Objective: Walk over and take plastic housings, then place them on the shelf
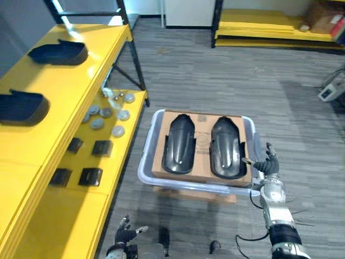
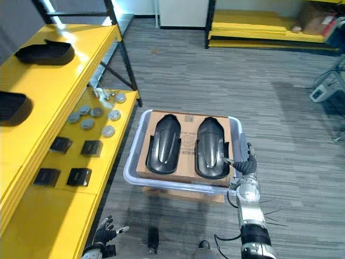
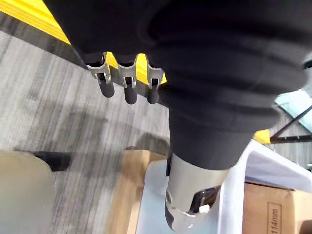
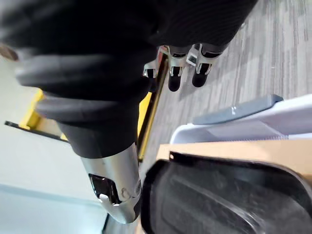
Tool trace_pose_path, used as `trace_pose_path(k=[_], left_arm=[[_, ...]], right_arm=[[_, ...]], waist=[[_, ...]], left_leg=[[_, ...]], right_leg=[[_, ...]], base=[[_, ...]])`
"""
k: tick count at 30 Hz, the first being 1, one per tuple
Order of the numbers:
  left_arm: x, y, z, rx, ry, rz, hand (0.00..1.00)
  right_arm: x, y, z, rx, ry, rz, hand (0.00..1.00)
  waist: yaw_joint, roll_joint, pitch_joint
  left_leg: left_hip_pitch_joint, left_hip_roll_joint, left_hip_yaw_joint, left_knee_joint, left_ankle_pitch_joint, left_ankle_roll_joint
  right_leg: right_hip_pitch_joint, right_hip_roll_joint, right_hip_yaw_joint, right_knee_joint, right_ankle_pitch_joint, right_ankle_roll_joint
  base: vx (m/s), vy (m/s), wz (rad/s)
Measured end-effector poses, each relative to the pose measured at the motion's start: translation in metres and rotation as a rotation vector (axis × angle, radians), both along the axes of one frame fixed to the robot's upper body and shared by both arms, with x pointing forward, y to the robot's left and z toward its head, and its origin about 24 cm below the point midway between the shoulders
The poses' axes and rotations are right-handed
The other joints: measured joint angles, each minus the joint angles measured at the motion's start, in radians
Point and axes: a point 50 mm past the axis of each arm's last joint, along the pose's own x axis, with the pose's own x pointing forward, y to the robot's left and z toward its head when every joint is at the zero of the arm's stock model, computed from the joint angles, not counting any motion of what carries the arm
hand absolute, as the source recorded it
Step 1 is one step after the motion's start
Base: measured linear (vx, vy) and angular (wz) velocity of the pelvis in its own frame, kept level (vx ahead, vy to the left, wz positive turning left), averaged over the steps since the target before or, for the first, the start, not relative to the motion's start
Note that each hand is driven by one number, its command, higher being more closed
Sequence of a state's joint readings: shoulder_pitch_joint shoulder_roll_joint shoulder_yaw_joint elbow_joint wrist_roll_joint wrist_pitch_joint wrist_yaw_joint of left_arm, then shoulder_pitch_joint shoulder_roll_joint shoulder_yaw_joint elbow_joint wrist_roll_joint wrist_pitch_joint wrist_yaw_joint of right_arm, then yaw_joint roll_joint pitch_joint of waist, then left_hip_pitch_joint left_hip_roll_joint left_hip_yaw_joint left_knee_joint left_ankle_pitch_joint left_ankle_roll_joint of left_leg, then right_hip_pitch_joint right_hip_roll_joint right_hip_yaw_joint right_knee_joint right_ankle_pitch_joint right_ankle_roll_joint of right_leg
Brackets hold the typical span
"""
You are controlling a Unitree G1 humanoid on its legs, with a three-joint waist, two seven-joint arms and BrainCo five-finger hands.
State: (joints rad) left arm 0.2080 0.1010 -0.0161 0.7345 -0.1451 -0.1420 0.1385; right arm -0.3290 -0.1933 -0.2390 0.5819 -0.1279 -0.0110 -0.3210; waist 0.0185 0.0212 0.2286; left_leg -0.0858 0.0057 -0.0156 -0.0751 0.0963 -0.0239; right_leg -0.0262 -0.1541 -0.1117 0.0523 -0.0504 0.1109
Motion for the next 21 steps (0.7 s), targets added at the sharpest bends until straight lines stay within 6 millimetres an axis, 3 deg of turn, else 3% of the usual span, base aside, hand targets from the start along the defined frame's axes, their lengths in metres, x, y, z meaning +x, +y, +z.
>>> trace_pose_path(k=[4, 9, 16, 17, 21], left_arm=[[0.01, 0.0, 0.004, 0.013, -0.028, 0.006, 0.0], [0.024, -0.005, 0.01, 0.019, -0.088, 0.006, 0.0], [0.044, -0.008, 0.019, 0.024, -0.151, 0.016, 0.0], [0.046, -0.009, 0.02, 0.025, -0.157, 0.012, 0.0], [0.058, -0.014, 0.024, 0.018, -0.188, -0.014, 0.0]], right_arm=[[0.017, 0.0, 0.009, 0.003, 0.005, -0.034, 0.0], [0.042, -0.02, 0.039, 0.018, -0.039, -0.129, 0.0], [0.069, -0.031, 0.082, 0.021, -0.097, -0.149, 0.0], [0.071, -0.032, 0.087, 0.017, -0.109, -0.15, 1.0], [0.08, -0.035, 0.111, -0.011, -0.144, -0.147, 1.0]], waist=[[0.006, 0.006, 0.05], [0.024, 0.023, 0.107], [0.027, 0.025, 0.153], [0.027, 0.025, 0.157], [0.025, 0.026, 0.172]], left_leg=[[-0.038, 0.011, -0.002, -0.017, 0.029, -0.012], [-0.093, 0.012, -0.004, -0.017, 0.053, -0.011], [-0.125, 0.013, -0.01, -0.017, 0.076, 0.002], [-0.126, 0.014, -0.011, -0.017, 0.076, 0.002], [-0.144, 0.015, -0.009, -0.017, 0.076, 0.003]], right_leg=[[-0.044, 0.012, 0.002, 0.0, 0.023, -0.002], [-0.098, 0.011, 0.004, -0.003, 0.044, -0.005], [-0.122, 0.012, 0.004, -0.013, 0.064, -0.002], [-0.122, 0.012, 0.004, -0.014, 0.064, -0.002], [-0.142, 0.015, 0.006, -0.014, 0.066, -0.005]], base=[[-0.17, 0.007, 0.03], [-0.11, 0.019, -0.01], [0.02, -0.01, 0.03], [0.04, -0.029, -0.01], [0.04, -0.025, -0.02]])
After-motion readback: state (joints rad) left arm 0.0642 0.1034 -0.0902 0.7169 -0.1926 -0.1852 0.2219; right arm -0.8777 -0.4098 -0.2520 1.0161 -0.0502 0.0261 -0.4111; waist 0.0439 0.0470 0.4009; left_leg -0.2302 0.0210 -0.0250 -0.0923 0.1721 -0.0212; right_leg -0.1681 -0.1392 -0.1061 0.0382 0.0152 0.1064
